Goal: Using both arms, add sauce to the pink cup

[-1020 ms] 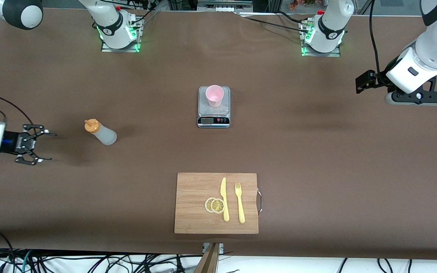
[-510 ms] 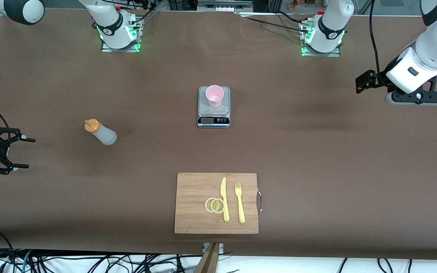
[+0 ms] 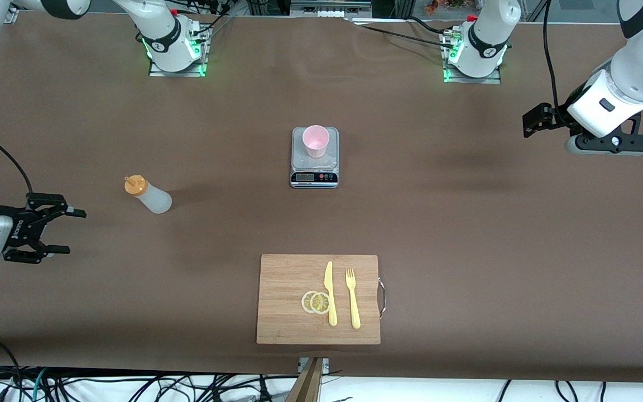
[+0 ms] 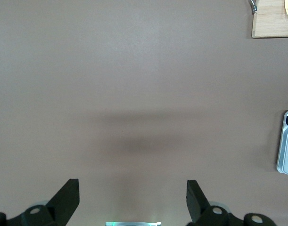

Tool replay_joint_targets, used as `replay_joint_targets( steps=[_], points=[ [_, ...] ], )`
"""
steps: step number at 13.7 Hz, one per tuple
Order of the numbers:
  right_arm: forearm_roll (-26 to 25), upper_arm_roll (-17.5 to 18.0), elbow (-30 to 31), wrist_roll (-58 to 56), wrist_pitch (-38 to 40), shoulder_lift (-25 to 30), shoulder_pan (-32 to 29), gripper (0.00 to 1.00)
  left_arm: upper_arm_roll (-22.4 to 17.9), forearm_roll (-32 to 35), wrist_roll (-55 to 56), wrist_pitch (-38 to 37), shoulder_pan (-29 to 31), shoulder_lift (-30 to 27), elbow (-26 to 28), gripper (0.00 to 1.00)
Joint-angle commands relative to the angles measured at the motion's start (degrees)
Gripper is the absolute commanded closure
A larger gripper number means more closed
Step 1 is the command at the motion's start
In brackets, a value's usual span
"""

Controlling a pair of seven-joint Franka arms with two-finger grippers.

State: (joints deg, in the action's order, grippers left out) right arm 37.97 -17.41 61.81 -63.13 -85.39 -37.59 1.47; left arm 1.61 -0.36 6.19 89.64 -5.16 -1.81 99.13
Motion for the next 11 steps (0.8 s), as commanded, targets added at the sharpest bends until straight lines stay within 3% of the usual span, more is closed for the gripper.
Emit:
replay_joint_targets(
  steps=[1, 5, 8, 11],
  points=[
    [-8.6, 1.4, 2.3, 12.6, -0.7, 5.6, 3.2, 0.0, 0.2, -0.9, 0.3, -1.0, 0.0, -0.2, -0.8, 0.0],
    [-25.6, 10.2, 13.4, 25.8, -5.2, 16.6, 3.8, 0.0, 0.4, -0.9, 0.9, -1.1, -0.1, -0.3, -0.7, 0.0],
    [-32.4, 10.8, 19.5, 25.3, -7.5, 21.1, 3.9, 0.0, 0.4, -0.9, 0.9, -1.0, -0.1, -0.3, -0.8, 0.0],
    [-35.2, 10.8, 22.9, 25.4, -10.8, 24.0, 3.6, 0.0, 0.4, -0.9, 0.9, -1.0, -0.3, -0.2, -0.8, 0.0]
  ],
)
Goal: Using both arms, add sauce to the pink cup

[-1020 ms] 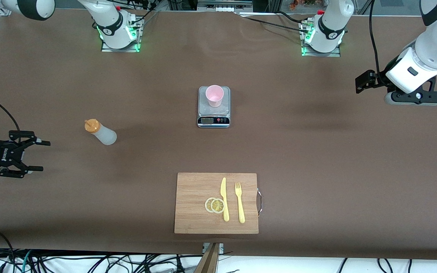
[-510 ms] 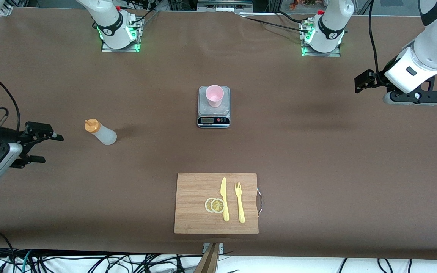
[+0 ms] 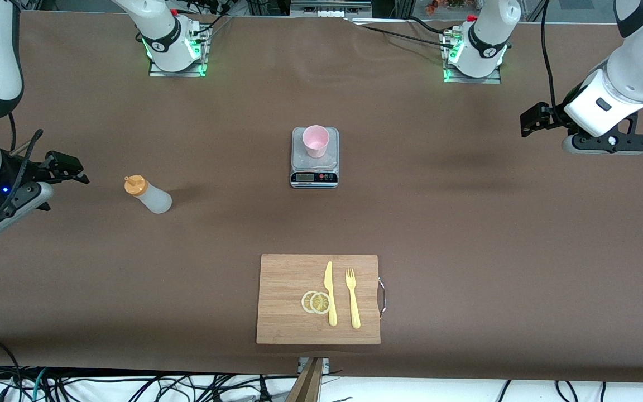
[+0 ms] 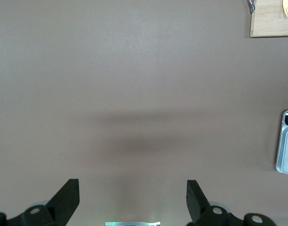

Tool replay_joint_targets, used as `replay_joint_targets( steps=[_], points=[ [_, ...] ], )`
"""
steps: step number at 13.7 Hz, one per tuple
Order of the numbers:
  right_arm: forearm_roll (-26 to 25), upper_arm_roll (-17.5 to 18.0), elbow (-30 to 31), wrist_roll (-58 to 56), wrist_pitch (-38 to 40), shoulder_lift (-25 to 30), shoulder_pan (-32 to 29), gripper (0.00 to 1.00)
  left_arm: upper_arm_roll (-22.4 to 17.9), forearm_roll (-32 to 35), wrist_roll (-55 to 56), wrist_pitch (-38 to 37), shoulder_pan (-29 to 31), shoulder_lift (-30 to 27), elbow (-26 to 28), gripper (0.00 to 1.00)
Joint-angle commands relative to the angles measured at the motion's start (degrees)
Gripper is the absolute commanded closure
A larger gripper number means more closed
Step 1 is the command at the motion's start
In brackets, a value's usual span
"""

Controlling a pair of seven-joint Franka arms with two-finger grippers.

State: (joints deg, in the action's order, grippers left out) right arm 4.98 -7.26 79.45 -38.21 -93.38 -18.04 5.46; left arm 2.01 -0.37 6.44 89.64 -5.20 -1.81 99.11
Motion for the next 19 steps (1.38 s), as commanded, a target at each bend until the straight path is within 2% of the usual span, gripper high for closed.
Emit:
replay_joint_targets(
  steps=[1, 5, 10, 15, 19],
  points=[
    [-3.7, 0.7, 5.7, 0.7, -2.9, 5.4, -0.5, 0.0, 0.0, -0.9, 0.7, -1.0, -0.2, -0.2, -0.9, 0.0],
    [-4.2, 0.7, 10.5, 1.1, -6.3, 9.9, -3.3, 0.0, 0.1, -0.7, 0.7, -1.0, -0.3, -0.4, -0.8, 0.0],
    [-4.8, 0.6, 12.6, 2.5, -6.8, 13.1, -4.2, 0.0, -0.1, -0.7, 0.5, -1.0, -0.2, -0.2, -1.2, 0.0],
    [-4.1, 1.5, 14.9, 24.7, -1.5, 15.9, -3.6, 0.0, -0.2, -0.6, 0.2, -1.0, 0.2, 0.2, -1.7, 0.0],
    [-4.8, 5.9, 14.3, 29.3, -0.3, 16.0, -3.6, 0.0, -0.2, -0.6, 0.4, -1.0, 0.2, 0.2, -1.7, 0.0]
  ],
)
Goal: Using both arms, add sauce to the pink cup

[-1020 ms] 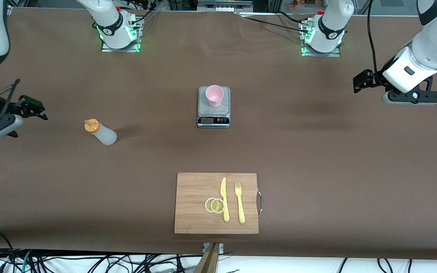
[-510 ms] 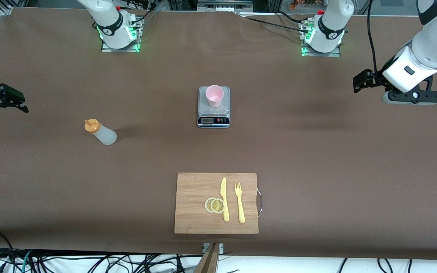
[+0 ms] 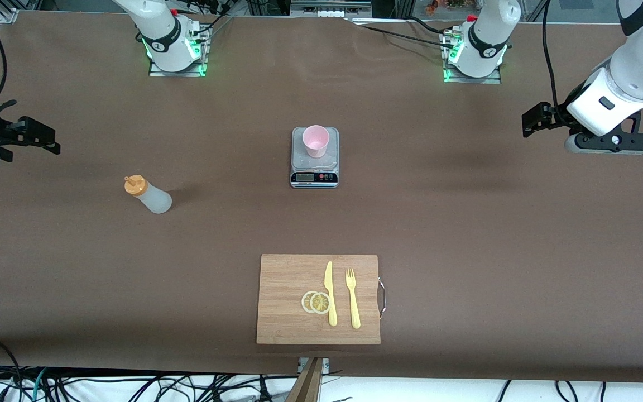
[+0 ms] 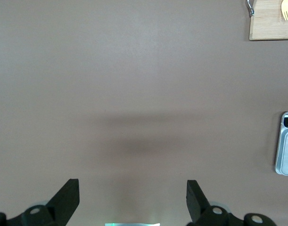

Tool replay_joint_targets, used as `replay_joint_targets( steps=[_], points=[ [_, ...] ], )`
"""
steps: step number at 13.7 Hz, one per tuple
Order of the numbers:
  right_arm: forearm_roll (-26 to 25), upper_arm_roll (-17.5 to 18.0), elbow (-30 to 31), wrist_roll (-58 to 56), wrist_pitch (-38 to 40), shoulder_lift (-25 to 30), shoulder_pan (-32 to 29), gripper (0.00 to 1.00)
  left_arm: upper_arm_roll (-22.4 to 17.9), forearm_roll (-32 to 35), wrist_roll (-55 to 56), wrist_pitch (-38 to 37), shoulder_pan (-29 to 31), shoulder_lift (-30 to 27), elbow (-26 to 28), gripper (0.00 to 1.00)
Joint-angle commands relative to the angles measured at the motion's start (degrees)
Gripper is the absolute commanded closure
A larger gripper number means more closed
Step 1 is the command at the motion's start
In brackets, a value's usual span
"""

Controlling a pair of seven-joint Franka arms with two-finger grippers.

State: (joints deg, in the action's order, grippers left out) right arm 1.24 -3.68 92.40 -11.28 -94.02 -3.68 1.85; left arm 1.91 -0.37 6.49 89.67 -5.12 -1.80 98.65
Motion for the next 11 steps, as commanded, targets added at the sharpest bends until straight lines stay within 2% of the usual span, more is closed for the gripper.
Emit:
replay_joint_targets(
  steps=[1, 3, 11],
  points=[
    [-1.1, 2.9, 1.4, 4.3, 0.4, 1.7, 0.0, 0.0, -0.1, -0.6, 0.5, -1.0, 0.1, 0.3, -1.3, 0.0],
    [-0.6, 3.0, 1.2, 8.7, 1.5, 1.7, 0.1, 0.0, 0.0, -0.6, 0.5, -1.0, 0.1, 0.2, -1.3, 0.0],
    [-1.1, 2.8, 1.3, 8.6, 1.4, 0.7, 0.0, 0.0, -0.1, -0.6, 0.5, -0.9, 0.2, 0.4, -1.3, 0.0]
  ],
)
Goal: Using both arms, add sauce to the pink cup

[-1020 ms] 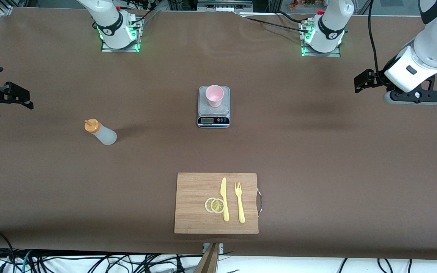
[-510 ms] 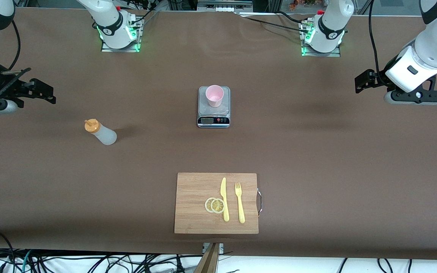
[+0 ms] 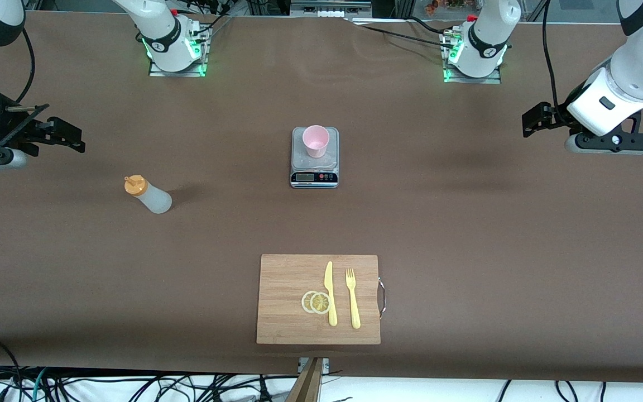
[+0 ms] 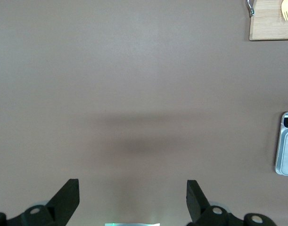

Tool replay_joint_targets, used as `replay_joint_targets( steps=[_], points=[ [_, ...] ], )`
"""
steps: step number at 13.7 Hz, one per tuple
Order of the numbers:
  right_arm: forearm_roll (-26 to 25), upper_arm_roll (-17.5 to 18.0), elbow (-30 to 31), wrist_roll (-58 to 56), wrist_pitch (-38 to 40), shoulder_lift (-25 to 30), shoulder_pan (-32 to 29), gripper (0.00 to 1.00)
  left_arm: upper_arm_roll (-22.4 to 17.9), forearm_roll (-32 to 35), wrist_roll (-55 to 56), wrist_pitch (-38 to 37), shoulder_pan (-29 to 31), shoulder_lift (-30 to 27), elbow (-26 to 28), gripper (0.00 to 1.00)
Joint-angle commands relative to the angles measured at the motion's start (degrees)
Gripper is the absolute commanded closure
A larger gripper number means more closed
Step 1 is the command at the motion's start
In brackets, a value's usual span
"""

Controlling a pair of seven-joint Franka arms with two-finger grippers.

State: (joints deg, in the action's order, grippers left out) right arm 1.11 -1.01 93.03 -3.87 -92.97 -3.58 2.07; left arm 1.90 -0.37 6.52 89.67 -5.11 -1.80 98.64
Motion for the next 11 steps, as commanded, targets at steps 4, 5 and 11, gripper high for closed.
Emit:
replay_joint_targets(
  steps=[4, 5, 11],
  points=[
    [-0.8, 0.0, 0.7, 4.1, 0.3, 0.4, -0.2, 0.0, -0.1, -0.9, 0.4, -0.7, 0.2, 0.8, -1.5, 0.0],
    [-0.6, -0.1, 0.1, 3.6, 0.2, -0.5, -0.3, 0.0, -0.1, -0.9, 0.5, -0.8, 0.1, 1.0, -2.1, 0.0],
    [-0.8, -0.5, -0.8, 3.2, 0.3, -1.3, -1.3, 0.0, -0.1, -0.9, 0.1, -0.9, 0.1, 1.8, -2.8, 0.0]
  ],
)
